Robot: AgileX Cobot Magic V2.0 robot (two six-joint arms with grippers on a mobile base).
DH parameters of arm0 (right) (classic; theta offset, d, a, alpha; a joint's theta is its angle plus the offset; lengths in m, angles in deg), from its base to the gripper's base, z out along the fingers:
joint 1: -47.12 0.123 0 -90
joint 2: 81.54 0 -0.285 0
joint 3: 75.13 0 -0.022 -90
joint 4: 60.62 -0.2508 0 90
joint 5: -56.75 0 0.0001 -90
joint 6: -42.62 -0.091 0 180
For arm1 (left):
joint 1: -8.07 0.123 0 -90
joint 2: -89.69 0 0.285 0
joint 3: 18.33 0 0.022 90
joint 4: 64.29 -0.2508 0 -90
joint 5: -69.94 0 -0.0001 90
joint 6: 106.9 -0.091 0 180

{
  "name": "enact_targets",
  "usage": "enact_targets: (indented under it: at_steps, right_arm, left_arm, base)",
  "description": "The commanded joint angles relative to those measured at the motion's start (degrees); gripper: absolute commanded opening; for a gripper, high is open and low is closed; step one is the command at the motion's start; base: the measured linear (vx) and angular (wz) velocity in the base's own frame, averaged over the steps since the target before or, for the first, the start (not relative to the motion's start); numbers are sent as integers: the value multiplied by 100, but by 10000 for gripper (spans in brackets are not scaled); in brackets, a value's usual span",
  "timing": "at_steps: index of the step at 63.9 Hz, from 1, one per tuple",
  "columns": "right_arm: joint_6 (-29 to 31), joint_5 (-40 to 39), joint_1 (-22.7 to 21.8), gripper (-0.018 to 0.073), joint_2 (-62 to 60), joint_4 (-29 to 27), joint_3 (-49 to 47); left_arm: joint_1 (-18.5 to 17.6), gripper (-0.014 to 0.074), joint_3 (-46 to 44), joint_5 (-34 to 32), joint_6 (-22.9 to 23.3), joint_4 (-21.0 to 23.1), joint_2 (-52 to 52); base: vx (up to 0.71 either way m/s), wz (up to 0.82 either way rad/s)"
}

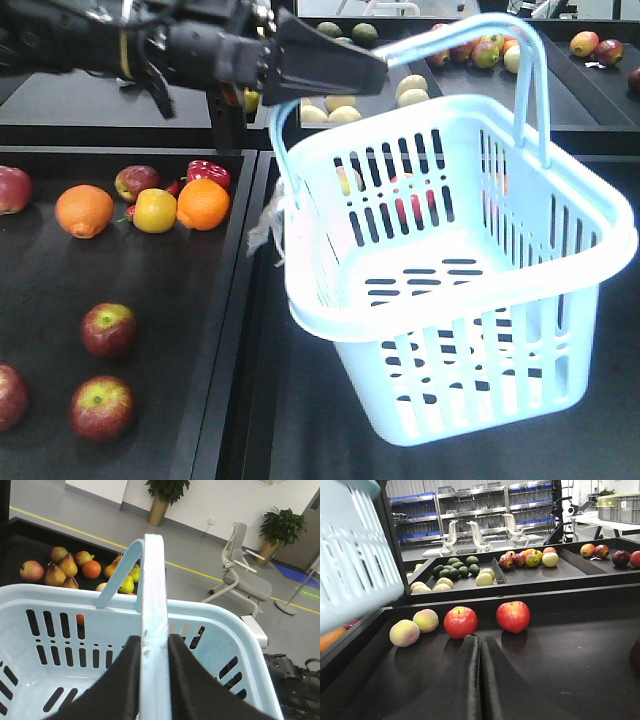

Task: Pick three apples into basket with both arms
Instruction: 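Lift the light-blue basket by its handle with the left gripper, then hold the basket up in the left gripper while the base turns away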

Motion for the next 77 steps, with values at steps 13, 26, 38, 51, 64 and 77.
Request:
enact_targets:
  at_steps: [13, 26, 38, 51, 64, 77]
  right_arm:
    - [59, -389, -39, -4, -60, 52, 74]
    - [59, -389, -39, -4, -60, 52, 74]
    - [59, -389, -39, -4, -60, 52, 74]
    - [59, -389, -39, -4, -60, 52, 74]
    - [59, -389, -39, -4, -60, 52, 74]
    - [59, -389, -39, -4, -60, 52, 74]
  left_arm:
    - [-18, -8, 75, -713, 84, -12, -1079]
    - [178, -8, 1276, -713, 84, -12, -1651]
    - [378, -8, 1929, -713, 77, -12, -2080]
    - [461, -8, 1922, -713, 77, -12, -2201]
    - [461, -8, 1922, -713, 77, -5, -2200]
    - [461, -8, 1922, -713, 77, 1, -2200]
  base:
    - [0, 0]
    - [0, 0]
    - [0, 0]
    - [0, 0]
    - [0, 0]
    - [0, 0]
